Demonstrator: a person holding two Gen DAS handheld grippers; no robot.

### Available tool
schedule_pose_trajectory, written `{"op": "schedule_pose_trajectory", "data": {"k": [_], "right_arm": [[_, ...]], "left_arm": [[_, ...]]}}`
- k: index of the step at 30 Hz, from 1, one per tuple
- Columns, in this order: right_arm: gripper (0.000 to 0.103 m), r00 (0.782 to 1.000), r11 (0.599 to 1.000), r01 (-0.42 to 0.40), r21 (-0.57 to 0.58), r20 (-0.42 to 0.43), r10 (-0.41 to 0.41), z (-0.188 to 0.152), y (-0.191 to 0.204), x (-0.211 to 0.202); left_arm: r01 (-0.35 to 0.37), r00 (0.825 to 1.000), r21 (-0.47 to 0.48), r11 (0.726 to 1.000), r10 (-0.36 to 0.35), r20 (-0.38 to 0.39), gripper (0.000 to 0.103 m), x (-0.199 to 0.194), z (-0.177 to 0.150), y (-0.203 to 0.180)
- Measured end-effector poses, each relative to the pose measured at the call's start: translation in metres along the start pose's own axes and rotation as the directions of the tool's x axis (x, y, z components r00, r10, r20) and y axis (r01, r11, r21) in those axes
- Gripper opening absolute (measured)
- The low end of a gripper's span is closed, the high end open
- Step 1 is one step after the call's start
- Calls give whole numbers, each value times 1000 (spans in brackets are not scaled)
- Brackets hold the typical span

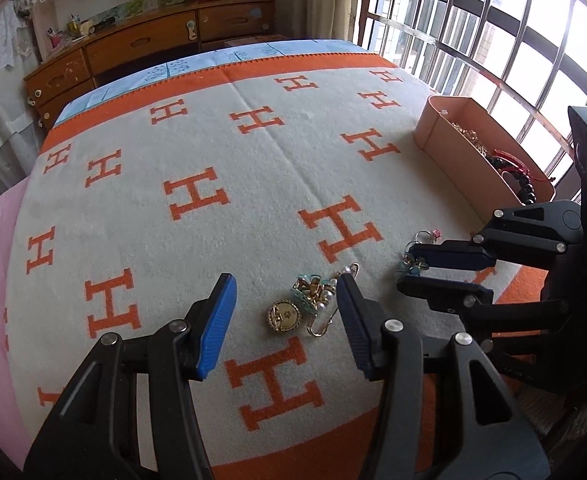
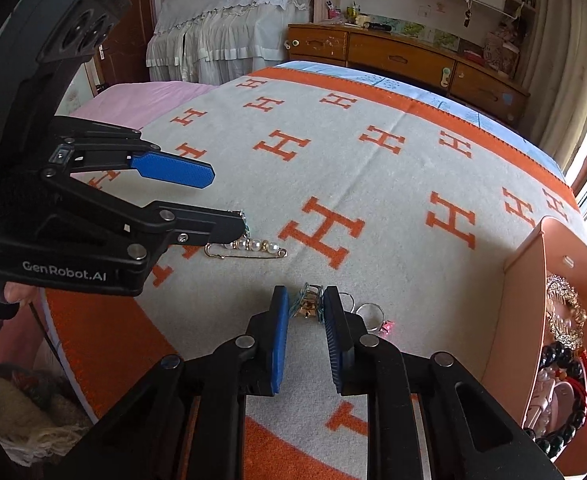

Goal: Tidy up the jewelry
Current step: 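Grasp the cluster of small brooches with the left tool while the right grasps a small brooch, then carry both brooches over the pink tray and open both tools to drop them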

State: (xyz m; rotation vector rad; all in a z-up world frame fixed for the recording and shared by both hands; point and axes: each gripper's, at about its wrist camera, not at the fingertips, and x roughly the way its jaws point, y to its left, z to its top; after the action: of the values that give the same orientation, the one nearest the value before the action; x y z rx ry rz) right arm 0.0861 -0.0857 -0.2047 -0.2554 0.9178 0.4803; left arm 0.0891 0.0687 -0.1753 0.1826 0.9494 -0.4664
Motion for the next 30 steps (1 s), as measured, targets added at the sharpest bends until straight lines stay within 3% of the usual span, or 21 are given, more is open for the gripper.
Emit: {"op": "schedule_pose_trajectory", "data": {"k": [5,11,15,22,30], "right_arm": [[18,1000,1000,3,13,6,-3,-4,-4,-3],[18,1000,1000,4,21,12,-4,-5,-4,-4],[18,1000,1000,2,30,15,-3,-5,-5,-5],[18,1000,999,8,43,24,-9,-5,-4,-9],[17,994,997,17,78,109,-26,-2,-6,-35]], "left_arm": [[26,999,25,999,-26,-25,35,12,0,2],[41,999,47,998,-40,-24,32,14,1,2],[69,997,57,996,-68,-22,15,13,1,-1],[48,999,1,999,-48,1,13,8,4,7],[44,996,-77,996,-38,83,11,-32,19,6]]}}
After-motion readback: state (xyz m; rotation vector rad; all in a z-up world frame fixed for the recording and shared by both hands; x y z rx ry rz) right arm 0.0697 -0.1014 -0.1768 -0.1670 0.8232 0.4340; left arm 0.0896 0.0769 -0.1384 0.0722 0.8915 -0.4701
